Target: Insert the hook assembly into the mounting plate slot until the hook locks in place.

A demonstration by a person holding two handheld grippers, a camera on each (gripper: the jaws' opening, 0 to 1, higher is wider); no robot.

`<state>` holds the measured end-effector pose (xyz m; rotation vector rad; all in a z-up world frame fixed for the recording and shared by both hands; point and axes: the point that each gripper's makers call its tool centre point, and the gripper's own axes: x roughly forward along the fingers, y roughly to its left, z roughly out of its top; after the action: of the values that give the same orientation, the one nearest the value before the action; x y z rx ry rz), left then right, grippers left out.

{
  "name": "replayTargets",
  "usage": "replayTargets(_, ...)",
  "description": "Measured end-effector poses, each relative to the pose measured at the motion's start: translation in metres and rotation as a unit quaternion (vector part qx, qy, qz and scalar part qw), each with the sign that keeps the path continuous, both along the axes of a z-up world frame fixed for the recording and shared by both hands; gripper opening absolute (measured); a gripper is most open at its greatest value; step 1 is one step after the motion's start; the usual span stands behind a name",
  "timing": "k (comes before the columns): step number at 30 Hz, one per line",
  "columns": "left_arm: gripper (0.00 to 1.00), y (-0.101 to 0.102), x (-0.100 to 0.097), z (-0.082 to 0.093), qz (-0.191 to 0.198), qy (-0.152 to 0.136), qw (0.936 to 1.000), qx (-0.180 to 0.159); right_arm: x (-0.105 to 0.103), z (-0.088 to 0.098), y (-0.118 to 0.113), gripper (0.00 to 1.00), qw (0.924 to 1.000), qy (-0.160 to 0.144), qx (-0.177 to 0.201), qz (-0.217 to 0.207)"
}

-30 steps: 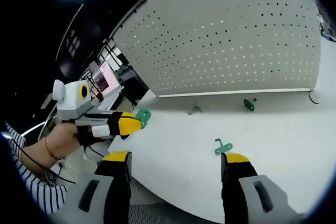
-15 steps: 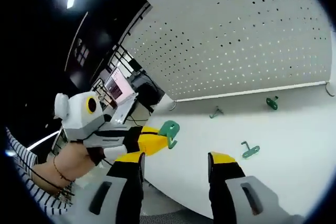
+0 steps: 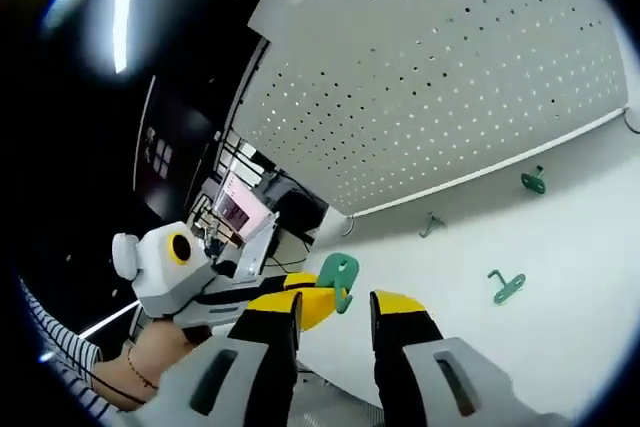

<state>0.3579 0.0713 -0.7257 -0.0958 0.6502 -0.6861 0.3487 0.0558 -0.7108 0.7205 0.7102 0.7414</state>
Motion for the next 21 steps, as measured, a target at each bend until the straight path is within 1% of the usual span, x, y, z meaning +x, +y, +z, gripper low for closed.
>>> replayTargets(2,0.02,-0.0028,-0.0005,0.0017,-0.001,-0.002,1.0000,-0.005,0.0005,0.0033,0.0025,0.23,0.9998,0.008,0.020,-0.004)
replayTargets(5,0.02,-0.0066,-0.0009,0.0048,0.000,-0.009,0.9999,-0.010,0.0011,0.0032,0.0053,0.18,0.9994,0.016,0.032,-0.004)
replayTargets(6,0.02,-0.0068,-0.0003,0.0051,0.001,-0.011,0.9999,-0.010,0.0038,0.0042,0.0040,0.18,0.9990,0.017,0.038,-0.015)
replayTargets(11,0.02,-0.0045,0.0019,0.0071,0.007,-0.015,0.9998,-0.013,0.0059,0.0056,0.0016,0.11,0.9962,0.038,0.070,-0.033)
replayTargets(15,0.02,-0.0029,0.0038,0.0087,0.013,-0.019,0.9996,-0.015,0.0053,0.0036,0.0027,0.07,0.9959,0.043,0.072,-0.035)
replayTargets(21,0.02,-0.0052,0.0036,0.0094,0.012,-0.022,0.9996,-0.014,0.0084,0.0012,0.0003,0.03,0.9947,0.051,0.076,-0.047)
